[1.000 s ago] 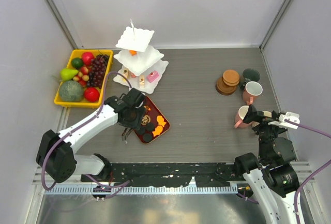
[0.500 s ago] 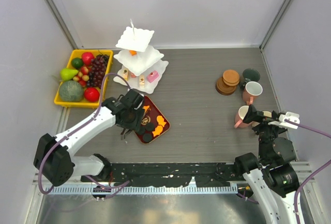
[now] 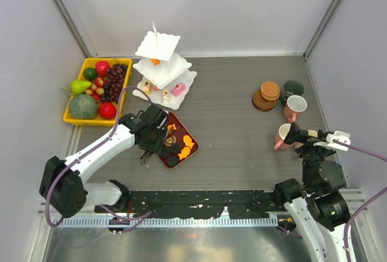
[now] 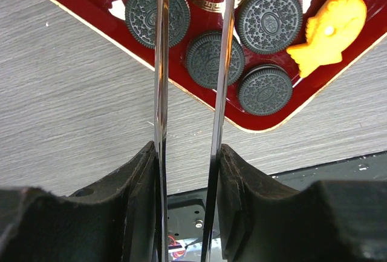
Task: Serve the afternoon tea
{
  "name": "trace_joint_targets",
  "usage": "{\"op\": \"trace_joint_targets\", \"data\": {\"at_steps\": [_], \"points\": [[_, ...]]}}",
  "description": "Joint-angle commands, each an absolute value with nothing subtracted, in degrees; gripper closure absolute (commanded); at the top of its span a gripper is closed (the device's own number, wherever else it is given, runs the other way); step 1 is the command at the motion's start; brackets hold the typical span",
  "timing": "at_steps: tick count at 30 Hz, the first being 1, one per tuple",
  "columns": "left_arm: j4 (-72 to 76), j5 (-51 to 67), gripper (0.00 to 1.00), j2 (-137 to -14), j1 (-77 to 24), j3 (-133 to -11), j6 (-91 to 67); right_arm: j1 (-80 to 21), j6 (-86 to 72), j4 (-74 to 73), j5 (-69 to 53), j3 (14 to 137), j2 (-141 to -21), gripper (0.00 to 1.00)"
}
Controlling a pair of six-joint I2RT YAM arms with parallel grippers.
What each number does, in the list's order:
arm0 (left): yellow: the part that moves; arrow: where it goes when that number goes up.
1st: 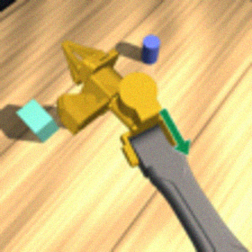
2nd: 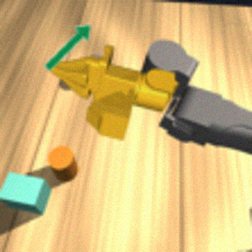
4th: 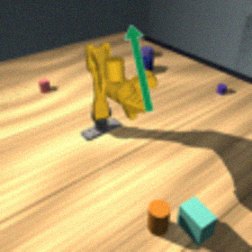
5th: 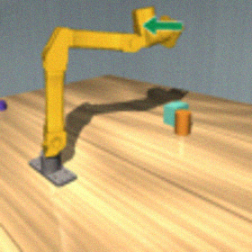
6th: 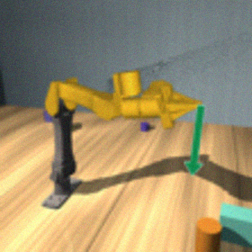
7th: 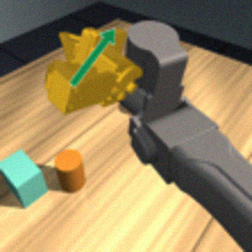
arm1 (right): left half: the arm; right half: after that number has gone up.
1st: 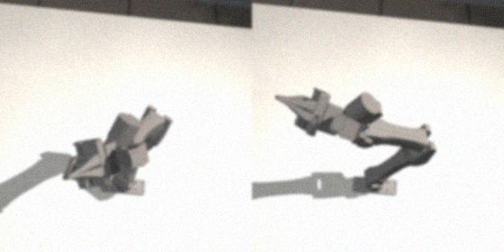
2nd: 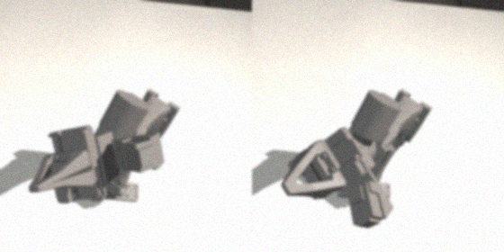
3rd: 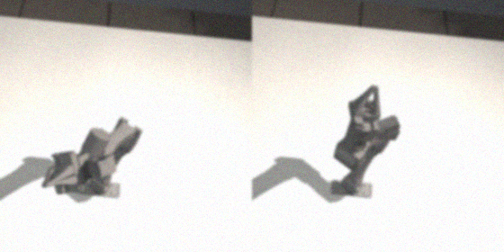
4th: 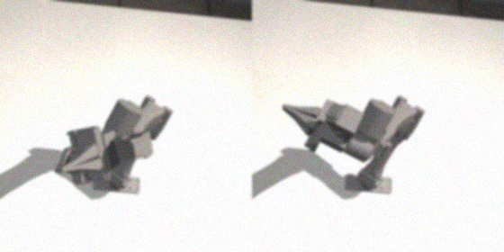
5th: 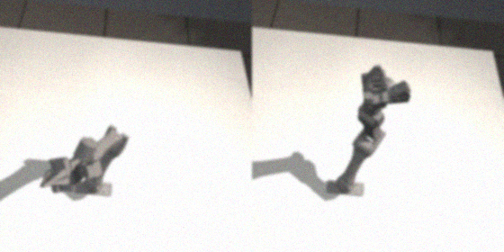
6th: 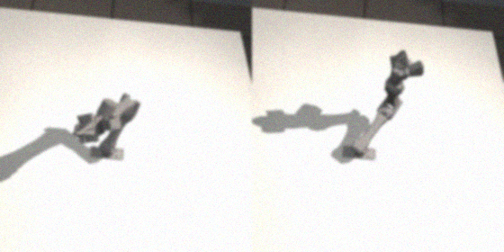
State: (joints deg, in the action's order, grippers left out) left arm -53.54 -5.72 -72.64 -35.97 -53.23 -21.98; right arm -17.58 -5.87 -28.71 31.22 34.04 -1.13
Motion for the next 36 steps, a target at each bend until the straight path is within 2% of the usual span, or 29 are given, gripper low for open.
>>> {"op": "trace_joint_targets", "data": {"at_steps": [1, 7, 19, 26, 36], "points": [[-54.05, -3.34, 0.63, -68.47, -35.33, -54.4, -21.44, -17.84, -5.01, -26.37, 31.9, 34.1, -1.14, 0.05], [-55.37, -2.02, 0.69, -63.82, -32.61, -55.98, -20.92, -17.93, -5.01, -26.37, 31.99, 34.1, -0.97, 0.05], [-56.25, -0.26, 0.7, -58.71, -18.12, -65.02, -15.3, -17.84, -4.92, -26.37, 31.91, 34.1, -0.7, 0.05], [-52.57, 3.34, 0.7, -64.33, -11.34, -75.92, -14.24, -17.84, -5.1, -26.37, 31.9, 34.1, -0.53, 0.05], [-48.78, 0.53, 0.7, -79.97, -8.79, -88.5, -14.15, -17.93, -5.01, -26.19, 32.08, 34.01, -0.18, 0.05]]}}
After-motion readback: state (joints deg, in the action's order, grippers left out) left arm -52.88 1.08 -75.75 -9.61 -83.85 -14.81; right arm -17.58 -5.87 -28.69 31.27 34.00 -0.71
